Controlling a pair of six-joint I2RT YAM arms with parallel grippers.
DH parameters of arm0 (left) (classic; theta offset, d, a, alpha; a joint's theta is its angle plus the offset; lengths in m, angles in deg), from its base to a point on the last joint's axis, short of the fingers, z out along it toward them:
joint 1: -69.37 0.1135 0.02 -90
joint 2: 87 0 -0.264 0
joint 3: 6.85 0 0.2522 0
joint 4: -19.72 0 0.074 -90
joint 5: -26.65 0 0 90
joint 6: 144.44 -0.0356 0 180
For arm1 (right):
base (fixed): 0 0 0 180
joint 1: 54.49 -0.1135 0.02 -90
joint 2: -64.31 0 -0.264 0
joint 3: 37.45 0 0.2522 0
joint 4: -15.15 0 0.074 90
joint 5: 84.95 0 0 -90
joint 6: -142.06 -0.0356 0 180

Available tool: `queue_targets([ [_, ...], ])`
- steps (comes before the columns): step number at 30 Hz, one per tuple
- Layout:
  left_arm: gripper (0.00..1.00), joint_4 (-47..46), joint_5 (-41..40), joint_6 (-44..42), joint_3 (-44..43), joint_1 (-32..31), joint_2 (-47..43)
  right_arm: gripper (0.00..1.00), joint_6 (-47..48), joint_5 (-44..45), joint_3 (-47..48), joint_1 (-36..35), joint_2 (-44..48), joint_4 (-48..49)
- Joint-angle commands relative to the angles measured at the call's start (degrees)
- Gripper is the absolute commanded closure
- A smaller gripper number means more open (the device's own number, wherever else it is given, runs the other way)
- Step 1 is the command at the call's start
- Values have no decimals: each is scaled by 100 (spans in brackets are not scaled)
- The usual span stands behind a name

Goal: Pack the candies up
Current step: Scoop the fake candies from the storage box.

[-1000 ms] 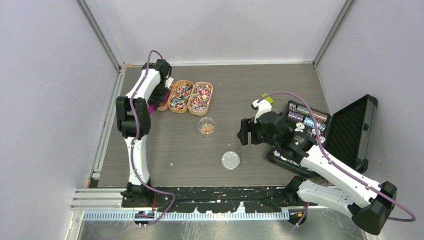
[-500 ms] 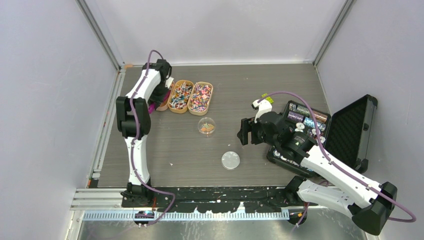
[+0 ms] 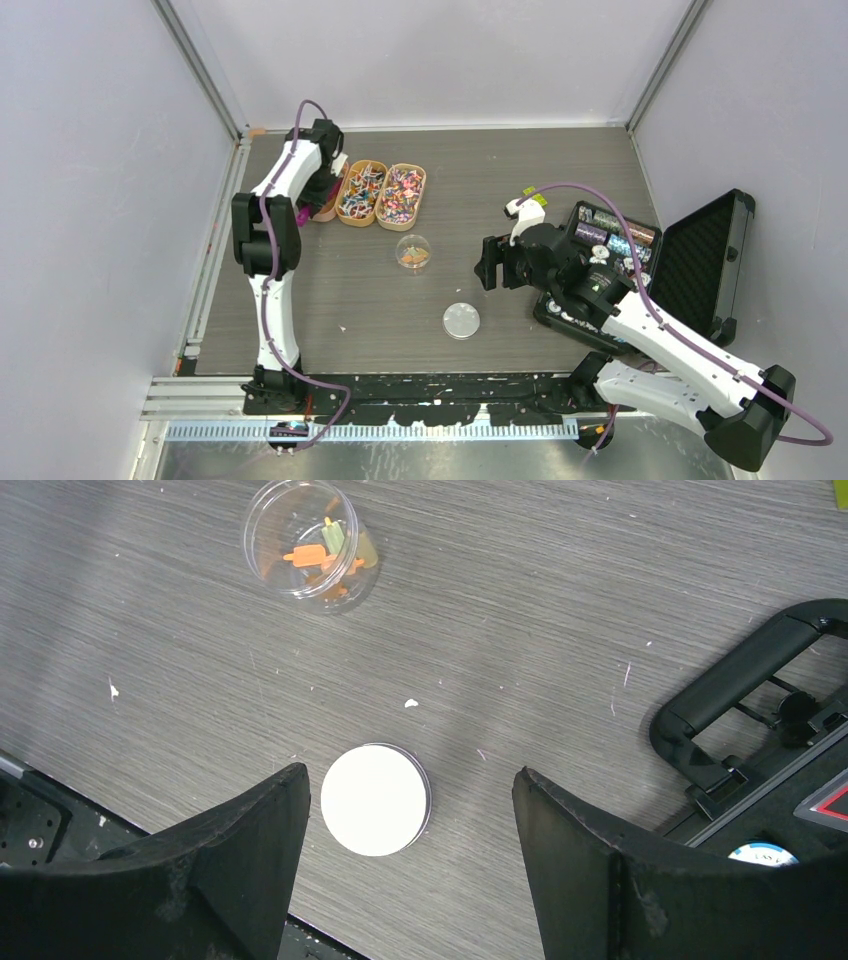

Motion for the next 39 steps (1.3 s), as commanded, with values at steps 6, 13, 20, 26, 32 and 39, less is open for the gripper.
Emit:
queue_targets([
  [6,100,-344,-15,55,279,-25,-450,22,65,119,21,4,178,228],
  [13,100,-672,-49,70,684,-28,-682,22,60,109,30,1,185,229],
  [20,100,-847,-106,100,898,-25,-776,22,60,128,16,-3,195,242],
  [26,100,-1613,126,1,1613,-28,-1129,22,60,119,12,-1,206,233],
  [32,100,-1921,86,30,1971,-25,-1212,22,65,116,21,4,243,214],
  [39,100,-2325,11,105,2316,-29,-1516,22,60,127,30,-3,266,215],
])
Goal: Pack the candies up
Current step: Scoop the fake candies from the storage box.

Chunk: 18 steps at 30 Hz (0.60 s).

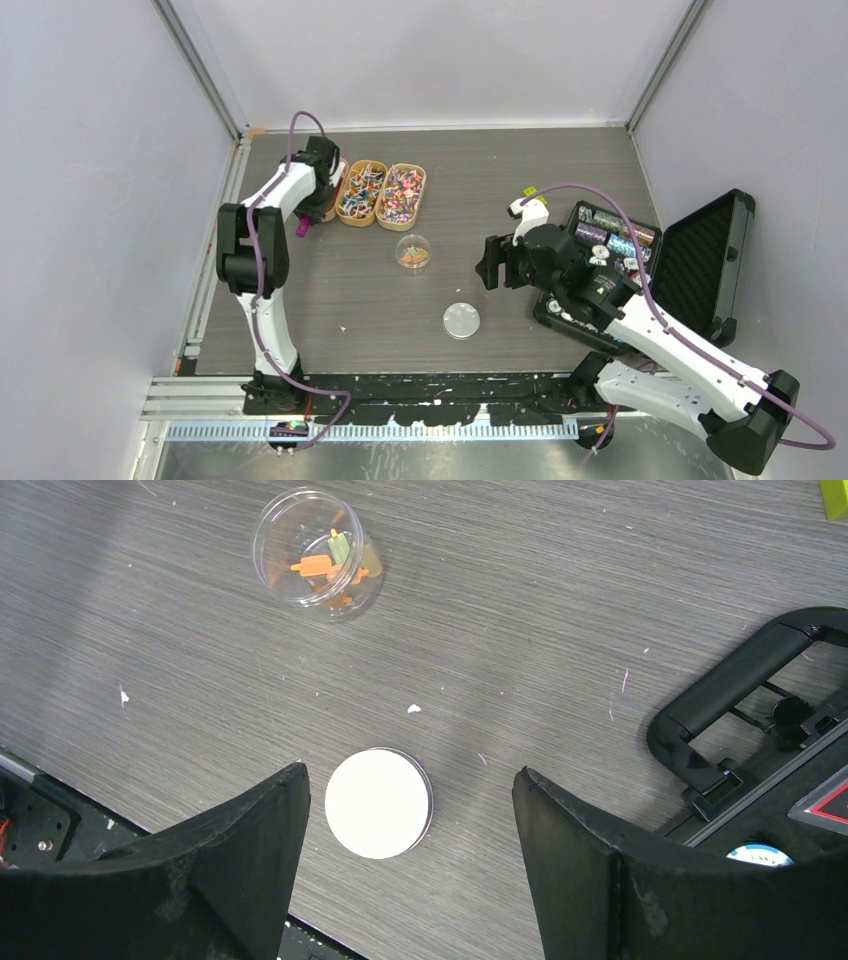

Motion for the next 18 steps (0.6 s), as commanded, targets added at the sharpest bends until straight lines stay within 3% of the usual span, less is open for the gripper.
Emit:
queue_targets([
  [1,100,-449,12,89,232,-26,-454,21,60,113,42,0,127,194],
  [18,100,-668,31,95,1004,-21,-1540,22,-75,8,-23,4,414,184],
])
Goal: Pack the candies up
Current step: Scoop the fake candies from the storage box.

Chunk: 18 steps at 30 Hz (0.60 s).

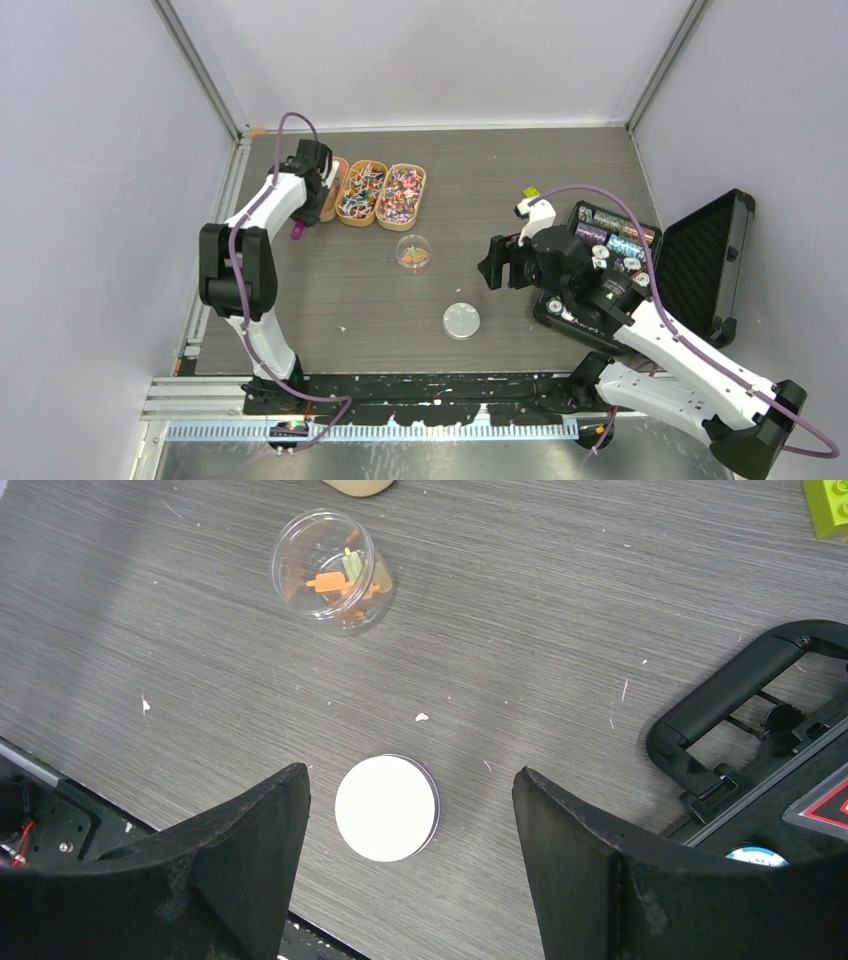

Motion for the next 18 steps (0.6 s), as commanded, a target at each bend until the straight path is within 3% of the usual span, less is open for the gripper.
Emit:
queue_targets([
  [1,100,-255,20,82,112,-26,-584,22,-92,-8,-34,2,179,186],
  [18,100,-1028,875,147,1097,-19,-2057,22,-543,-279,-91,-3,382,235],
])
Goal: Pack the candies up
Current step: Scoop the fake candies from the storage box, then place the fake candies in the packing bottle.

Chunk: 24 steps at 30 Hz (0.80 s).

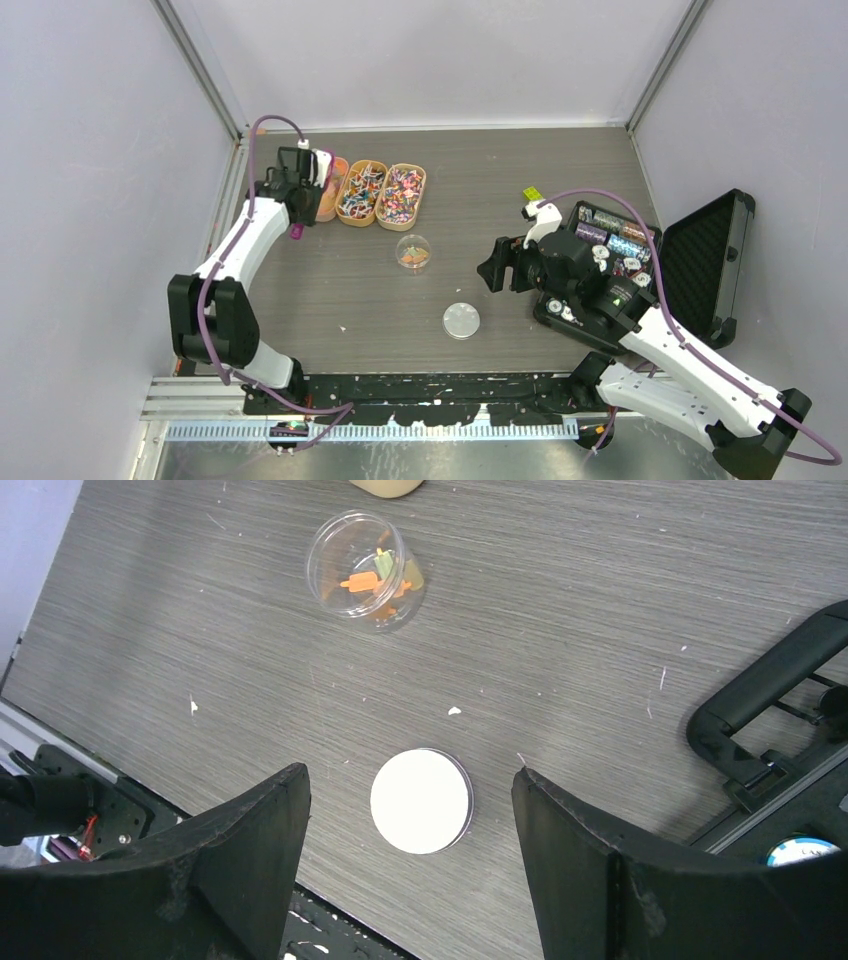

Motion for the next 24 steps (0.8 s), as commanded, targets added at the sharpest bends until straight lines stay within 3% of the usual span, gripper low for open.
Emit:
queue_targets([
  [1,100,-499,253,16,57,-26,-244,22,-149,-67,22,2,98,232],
  [11,100,212,915,355,-90,-25,-465,22,-190,-76,43,-1,74,213],
  [16,100,1178,1402,460,-425,-84,-449,22,-209,-143,61,3,21,209],
  [24,100,2520,994,321,-884,-993,-708,22,-300,-226,79,2,88,309],
])
